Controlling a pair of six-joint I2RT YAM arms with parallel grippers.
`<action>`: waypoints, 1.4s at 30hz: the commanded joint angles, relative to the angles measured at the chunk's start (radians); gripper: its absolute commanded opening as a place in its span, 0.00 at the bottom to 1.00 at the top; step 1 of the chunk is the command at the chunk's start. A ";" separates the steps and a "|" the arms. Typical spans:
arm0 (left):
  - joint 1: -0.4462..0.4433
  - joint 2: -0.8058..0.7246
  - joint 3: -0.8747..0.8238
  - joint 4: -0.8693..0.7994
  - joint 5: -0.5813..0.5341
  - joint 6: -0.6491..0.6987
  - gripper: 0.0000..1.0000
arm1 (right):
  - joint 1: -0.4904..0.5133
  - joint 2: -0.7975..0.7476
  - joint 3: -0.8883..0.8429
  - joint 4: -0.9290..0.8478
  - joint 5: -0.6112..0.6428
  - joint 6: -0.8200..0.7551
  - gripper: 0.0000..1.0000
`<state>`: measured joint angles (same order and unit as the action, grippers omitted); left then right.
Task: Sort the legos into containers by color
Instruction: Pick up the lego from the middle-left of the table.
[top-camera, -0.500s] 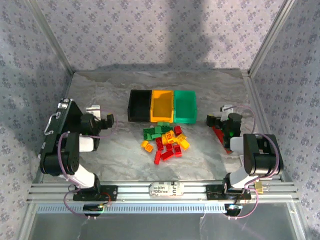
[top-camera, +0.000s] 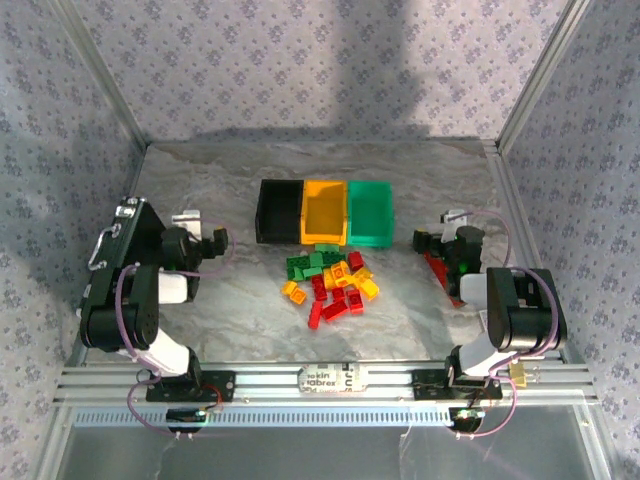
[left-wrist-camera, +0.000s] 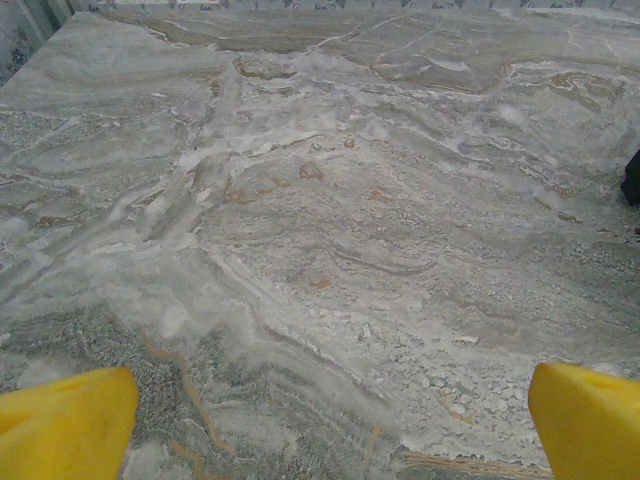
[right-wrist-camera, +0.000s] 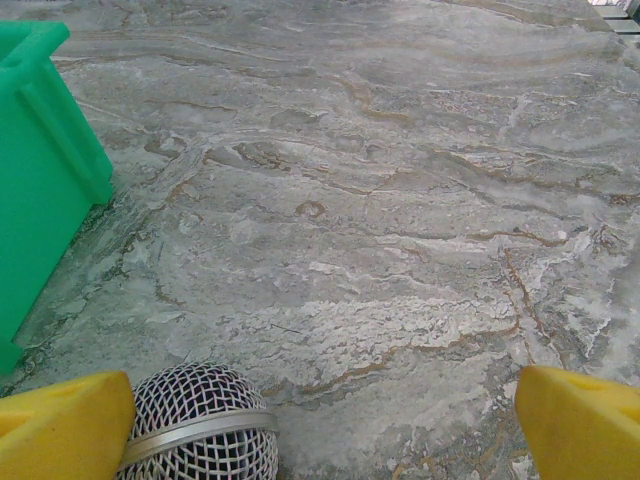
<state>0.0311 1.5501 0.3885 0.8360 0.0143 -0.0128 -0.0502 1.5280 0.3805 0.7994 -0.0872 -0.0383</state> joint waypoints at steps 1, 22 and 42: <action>0.002 -0.010 0.019 -0.002 0.007 -0.011 1.00 | -0.004 -0.011 0.008 -0.002 -0.005 -0.010 0.99; -0.017 -0.059 0.017 -0.022 -0.158 -0.044 1.00 | 0.046 -0.171 0.099 -0.274 0.029 -0.058 0.99; -0.465 -0.257 0.866 -1.766 -0.095 -0.515 0.95 | 0.239 -0.367 0.660 -1.392 0.075 0.601 0.99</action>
<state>-0.3576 1.3048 1.1900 -0.6960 -0.0784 -0.4660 0.1555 1.1713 0.9936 -0.4454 -0.0341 0.5106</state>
